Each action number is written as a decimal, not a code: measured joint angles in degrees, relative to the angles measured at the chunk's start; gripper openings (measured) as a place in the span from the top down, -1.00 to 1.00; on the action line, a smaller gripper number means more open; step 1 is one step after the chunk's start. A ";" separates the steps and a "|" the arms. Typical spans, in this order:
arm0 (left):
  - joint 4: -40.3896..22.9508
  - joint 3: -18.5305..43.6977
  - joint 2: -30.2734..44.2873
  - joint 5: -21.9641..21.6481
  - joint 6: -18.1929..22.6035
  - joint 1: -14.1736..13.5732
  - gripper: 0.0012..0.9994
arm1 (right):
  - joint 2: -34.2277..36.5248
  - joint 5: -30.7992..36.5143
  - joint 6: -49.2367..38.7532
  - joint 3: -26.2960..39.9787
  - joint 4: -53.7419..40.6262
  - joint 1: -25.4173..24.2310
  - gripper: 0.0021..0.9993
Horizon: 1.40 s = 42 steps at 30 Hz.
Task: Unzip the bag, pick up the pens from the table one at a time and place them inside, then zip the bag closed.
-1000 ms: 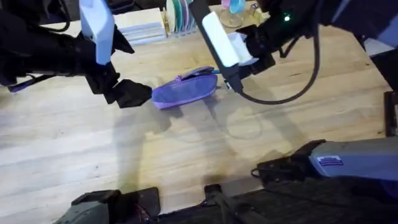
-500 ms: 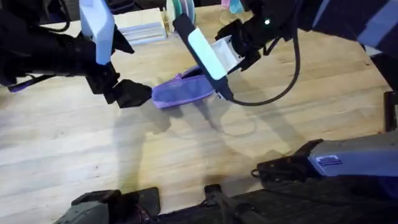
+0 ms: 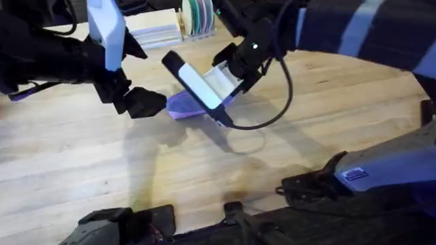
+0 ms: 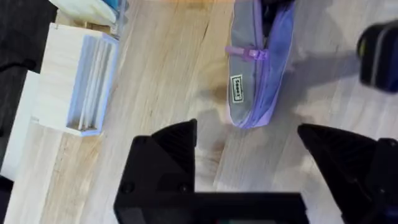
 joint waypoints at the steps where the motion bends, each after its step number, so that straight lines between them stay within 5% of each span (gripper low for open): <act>1: 0.00 0.01 0.00 -0.01 0.00 0.00 -0.99 | 0.44 0.04 0.20 0.00 0.73 0.42 0.95; 15: 0.00 0.01 0.00 0.00 0.00 -0.02 -0.99 | 1.34 0.20 8.96 0.00 4.04 1.79 0.94; 16: 0.00 0.02 0.00 0.00 0.02 0.00 -0.99 | 1.33 0.19 9.69 0.00 4.03 1.79 0.85; 22: 0.00 0.01 0.00 -0.01 0.00 0.00 -0.99 | 1.33 -0.38 15.29 0.09 4.65 1.92 -0.84; 23: 0.00 0.02 0.00 -0.02 0.00 0.00 -0.99 | 1.33 -0.48 16.69 0.13 4.65 1.92 -0.96; 31: -0.02 0.01 0.00 -0.01 0.00 0.00 -0.99 | 0.47 -1.33 25.41 0.15 3.98 1.92 -1.00; 42: 0.00 0.02 0.00 -0.02 0.00 0.00 -0.99 | -9.29 -1.40 41.29 0.15 3.99 1.92 -1.00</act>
